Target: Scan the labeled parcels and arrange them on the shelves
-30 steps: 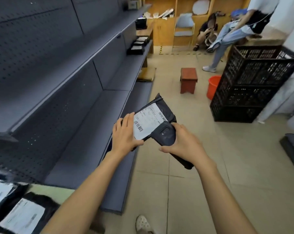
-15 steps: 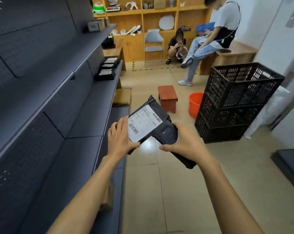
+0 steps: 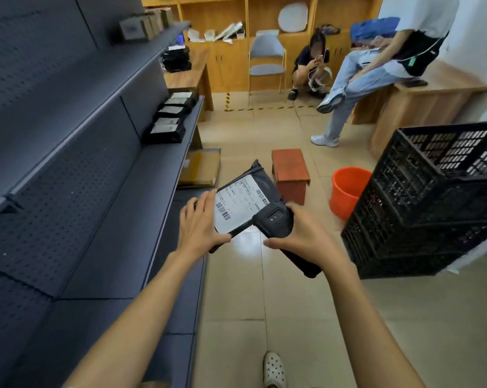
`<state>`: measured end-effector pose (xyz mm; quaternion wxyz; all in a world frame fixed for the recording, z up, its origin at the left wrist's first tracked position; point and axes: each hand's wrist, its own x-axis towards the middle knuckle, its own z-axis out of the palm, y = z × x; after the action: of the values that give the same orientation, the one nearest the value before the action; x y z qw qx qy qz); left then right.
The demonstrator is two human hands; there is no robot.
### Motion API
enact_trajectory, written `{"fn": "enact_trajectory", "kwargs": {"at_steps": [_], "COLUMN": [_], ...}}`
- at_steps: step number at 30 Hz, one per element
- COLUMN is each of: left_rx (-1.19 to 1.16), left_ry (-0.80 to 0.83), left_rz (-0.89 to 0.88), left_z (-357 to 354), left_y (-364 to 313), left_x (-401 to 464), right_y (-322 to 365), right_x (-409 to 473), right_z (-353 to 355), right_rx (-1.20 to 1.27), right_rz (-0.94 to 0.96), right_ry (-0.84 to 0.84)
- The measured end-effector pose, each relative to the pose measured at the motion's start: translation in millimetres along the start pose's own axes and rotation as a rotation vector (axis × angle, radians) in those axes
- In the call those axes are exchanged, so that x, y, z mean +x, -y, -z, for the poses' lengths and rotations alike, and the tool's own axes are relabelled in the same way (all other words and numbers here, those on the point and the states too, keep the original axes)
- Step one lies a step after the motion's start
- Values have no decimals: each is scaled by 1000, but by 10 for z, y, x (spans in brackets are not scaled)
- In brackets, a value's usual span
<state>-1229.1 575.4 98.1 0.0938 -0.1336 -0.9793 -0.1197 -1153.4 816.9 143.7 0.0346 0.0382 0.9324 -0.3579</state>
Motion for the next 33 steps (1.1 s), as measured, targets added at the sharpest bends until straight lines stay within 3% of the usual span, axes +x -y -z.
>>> {"fn": "enact_trajectory", "kwargs": {"at_steps": [8,24,29,33], "left_rx": [-15,-4,5,36], "left_ry": [-46,-24,-4,-23], "left_rz": [158,259,329,485], "left_z": [-198,-855,-1135,-1405], "left_y": [658,2131,2383,2642], "left_x": [1647,5419,6066,6353], "right_y": [220,729,767,883], "right_x": [2103,6238,7277,8147], "right_z": [56,7,-144,-394], "right_rx": [-34,-118,-104,-137], "right_rz": [82,122,147,241], "right_ry": [108,187,279,392]}}
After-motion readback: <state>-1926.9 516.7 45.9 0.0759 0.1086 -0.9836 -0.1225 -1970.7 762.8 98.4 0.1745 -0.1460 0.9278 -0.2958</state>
